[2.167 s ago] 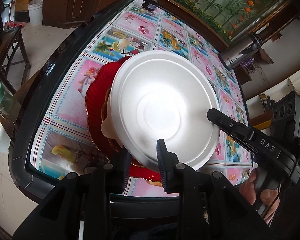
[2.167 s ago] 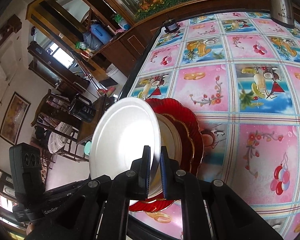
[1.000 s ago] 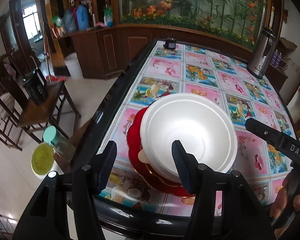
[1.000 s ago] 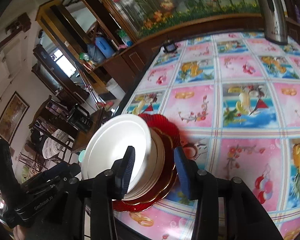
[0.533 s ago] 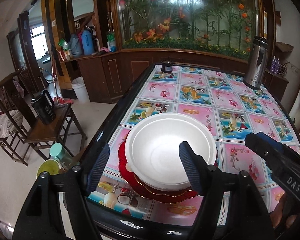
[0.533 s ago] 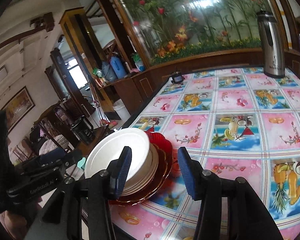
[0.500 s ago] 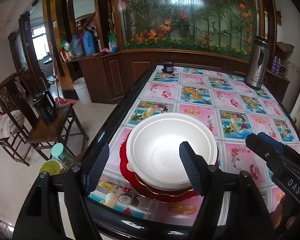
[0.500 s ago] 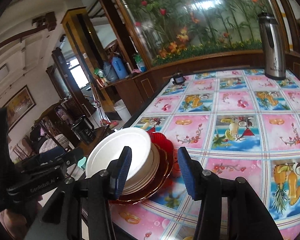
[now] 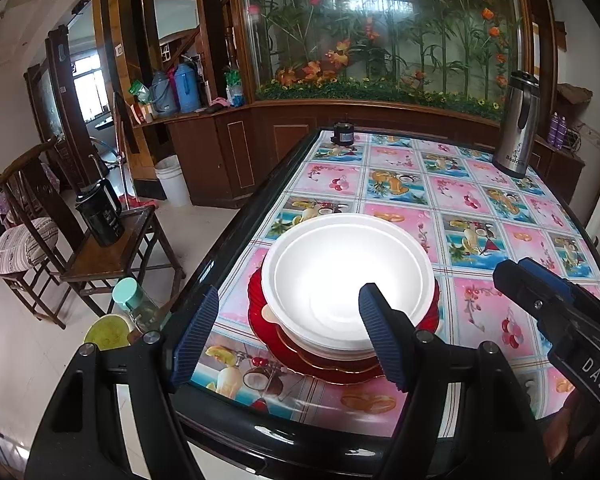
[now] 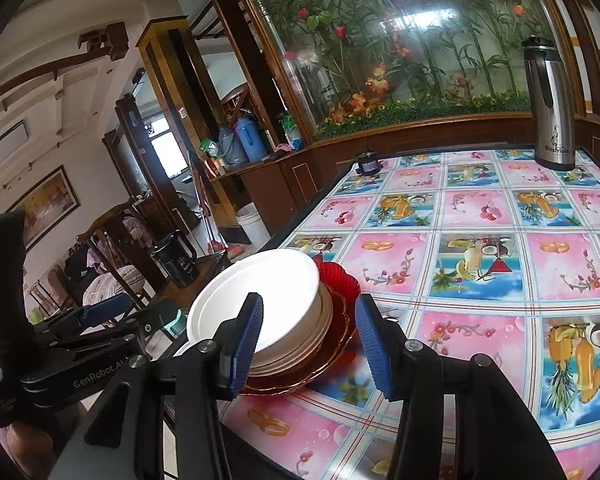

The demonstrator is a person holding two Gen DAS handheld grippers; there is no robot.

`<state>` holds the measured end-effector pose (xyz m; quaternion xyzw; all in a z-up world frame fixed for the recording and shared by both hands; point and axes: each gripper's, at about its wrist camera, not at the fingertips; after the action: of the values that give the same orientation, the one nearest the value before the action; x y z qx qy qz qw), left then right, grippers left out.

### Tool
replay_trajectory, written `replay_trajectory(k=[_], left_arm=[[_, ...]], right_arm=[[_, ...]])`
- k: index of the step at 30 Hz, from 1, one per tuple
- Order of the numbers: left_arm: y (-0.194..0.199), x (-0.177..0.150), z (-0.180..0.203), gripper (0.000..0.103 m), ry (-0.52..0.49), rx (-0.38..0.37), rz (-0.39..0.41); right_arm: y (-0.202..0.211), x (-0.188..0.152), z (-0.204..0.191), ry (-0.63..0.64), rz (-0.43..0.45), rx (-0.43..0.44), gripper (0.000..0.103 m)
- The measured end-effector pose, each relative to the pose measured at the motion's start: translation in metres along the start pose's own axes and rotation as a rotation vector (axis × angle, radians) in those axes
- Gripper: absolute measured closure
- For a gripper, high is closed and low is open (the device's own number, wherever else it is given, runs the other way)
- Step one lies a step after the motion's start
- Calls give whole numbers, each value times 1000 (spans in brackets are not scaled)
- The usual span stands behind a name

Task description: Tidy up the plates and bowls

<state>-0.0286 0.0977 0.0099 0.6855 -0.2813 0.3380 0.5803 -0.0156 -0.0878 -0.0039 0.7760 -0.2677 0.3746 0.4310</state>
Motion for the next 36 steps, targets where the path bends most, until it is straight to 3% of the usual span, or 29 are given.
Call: replay_trajectory(k=[36], left_arm=[[4, -8, -11, 30, 38, -37, -17]], right_arm=[[-5, -4, -20, 47, -29, 15, 52]])
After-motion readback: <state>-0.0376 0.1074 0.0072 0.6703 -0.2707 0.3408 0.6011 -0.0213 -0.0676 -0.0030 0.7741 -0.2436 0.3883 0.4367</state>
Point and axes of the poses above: each gripper's, at about its wrist camera, not at the fingertips, and y roughly against the way its jaws point, z to its right, x to its top
